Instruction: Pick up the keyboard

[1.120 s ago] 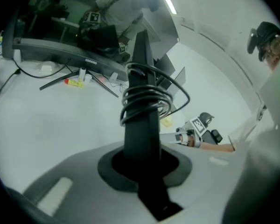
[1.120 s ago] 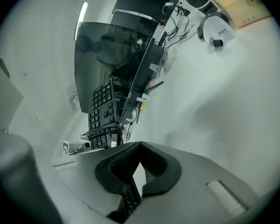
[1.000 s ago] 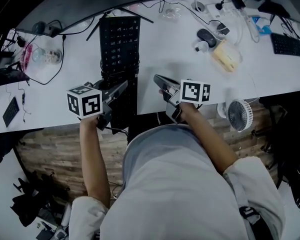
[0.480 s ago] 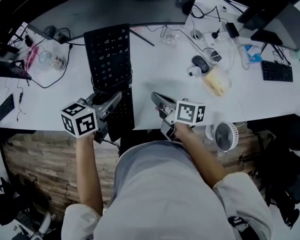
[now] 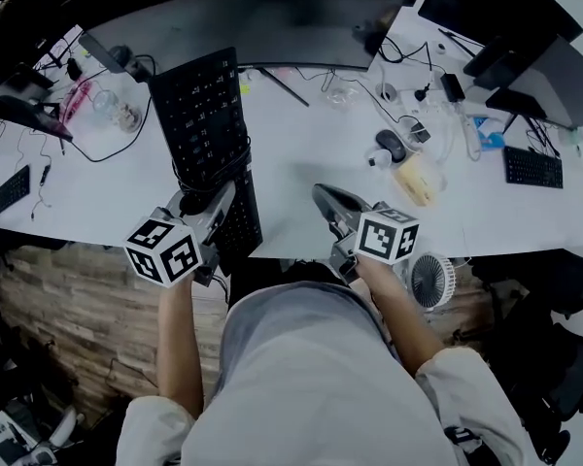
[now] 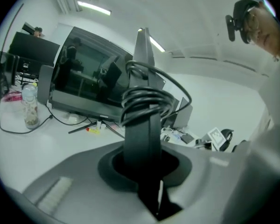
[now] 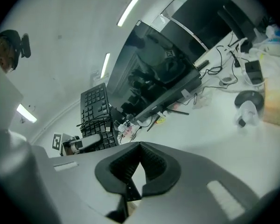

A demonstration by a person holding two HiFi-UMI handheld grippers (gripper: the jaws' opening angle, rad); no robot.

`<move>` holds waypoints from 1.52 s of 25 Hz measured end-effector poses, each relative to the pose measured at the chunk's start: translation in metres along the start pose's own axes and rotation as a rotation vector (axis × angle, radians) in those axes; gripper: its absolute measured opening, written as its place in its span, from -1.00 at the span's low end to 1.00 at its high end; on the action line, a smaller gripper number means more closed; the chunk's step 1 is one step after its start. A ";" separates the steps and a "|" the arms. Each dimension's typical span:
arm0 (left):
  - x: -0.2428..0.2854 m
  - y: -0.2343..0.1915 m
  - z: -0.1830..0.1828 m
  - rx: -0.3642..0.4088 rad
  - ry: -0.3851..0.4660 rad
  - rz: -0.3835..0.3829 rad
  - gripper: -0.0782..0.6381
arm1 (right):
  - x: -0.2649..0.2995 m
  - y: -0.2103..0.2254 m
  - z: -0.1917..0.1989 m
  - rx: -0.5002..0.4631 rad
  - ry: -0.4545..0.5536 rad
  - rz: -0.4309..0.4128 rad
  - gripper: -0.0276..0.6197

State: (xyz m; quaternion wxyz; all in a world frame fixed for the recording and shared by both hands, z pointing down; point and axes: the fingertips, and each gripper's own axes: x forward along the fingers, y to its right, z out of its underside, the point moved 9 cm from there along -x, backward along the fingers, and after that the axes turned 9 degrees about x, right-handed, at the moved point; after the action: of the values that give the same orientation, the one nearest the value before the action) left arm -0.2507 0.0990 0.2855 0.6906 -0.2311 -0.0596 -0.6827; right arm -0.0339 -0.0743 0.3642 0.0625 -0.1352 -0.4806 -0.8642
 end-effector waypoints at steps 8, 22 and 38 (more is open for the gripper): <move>-0.029 0.012 0.001 -0.038 0.180 -0.059 -0.78 | -0.011 -0.031 -0.010 -0.193 0.004 0.015 -0.93; -0.065 0.035 0.012 0.050 0.305 -0.246 -0.78 | -0.030 -0.054 -0.023 -0.397 0.083 0.073 -0.93; -0.093 0.050 0.018 0.129 0.343 -0.415 -0.78 | -0.057 -0.065 -0.034 -0.546 0.149 0.108 -0.93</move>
State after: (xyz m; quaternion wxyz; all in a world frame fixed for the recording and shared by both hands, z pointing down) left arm -0.2036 0.1891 0.2522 0.5491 -0.0503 -0.0314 -0.8336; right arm -0.0006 -0.0694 0.2774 0.1048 -0.1086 -0.2165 -0.9645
